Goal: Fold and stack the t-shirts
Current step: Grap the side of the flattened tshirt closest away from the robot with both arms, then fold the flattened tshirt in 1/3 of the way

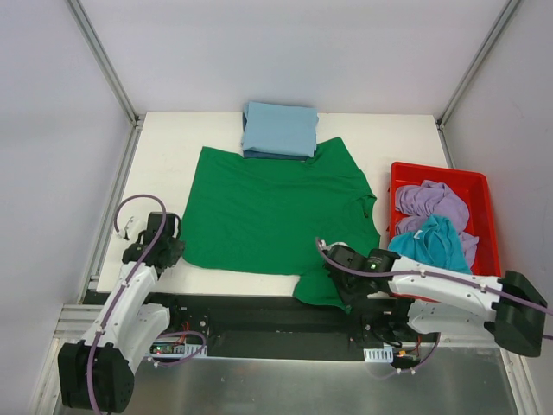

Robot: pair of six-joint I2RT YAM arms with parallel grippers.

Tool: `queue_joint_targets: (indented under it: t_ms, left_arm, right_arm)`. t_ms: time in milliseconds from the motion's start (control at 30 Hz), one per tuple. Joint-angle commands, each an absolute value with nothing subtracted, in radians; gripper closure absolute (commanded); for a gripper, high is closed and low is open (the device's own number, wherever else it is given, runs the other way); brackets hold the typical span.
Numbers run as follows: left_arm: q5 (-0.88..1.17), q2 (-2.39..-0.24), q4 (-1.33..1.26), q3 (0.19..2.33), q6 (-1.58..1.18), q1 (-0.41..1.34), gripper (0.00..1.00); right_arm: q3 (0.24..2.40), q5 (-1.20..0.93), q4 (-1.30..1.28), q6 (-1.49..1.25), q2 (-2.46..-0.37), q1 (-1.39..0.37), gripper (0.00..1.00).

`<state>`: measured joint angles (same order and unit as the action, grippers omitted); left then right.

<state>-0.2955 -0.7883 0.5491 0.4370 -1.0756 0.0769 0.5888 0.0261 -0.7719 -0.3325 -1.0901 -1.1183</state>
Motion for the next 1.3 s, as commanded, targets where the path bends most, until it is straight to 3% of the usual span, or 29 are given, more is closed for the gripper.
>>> queue_joint_targets:
  t_ms: [0, 233, 467, 867, 1267]
  left_arm:
    - [-0.288, -0.743, 0.594, 0.485, -1.051, 0.072, 1.00]
    - [-0.253, -0.771, 0.594, 0.557, -1.032, 0.072, 1.00]
    - [-0.245, -0.912, 0.581, 0.655, -1.019, 0.072, 1.00]
    - [-0.311, -1.216, 0.551, 0.857, -1.040, 0.071, 1.00]
    - [-0.340, -1.485, 0.546, 1.061, -1.002, 0.071, 1.00]
  right_arm:
    - [0.655, 0.201, -0.867, -0.337, -0.983, -1.121, 1.00]
    - [0.741, 0.441, -0.887, -0.339, -0.965, -1.071, 1.00]
    - [0.842, 0.604, -0.747, -0.235, -1.052, -0.905, 1.00]
    - [1.015, 0.503, -0.483, -0.051, -1.264, -0.589, 1.00]
    - [1.167, 0.414, -0.453, 0.026, -1.520, -0.468, 1.00]
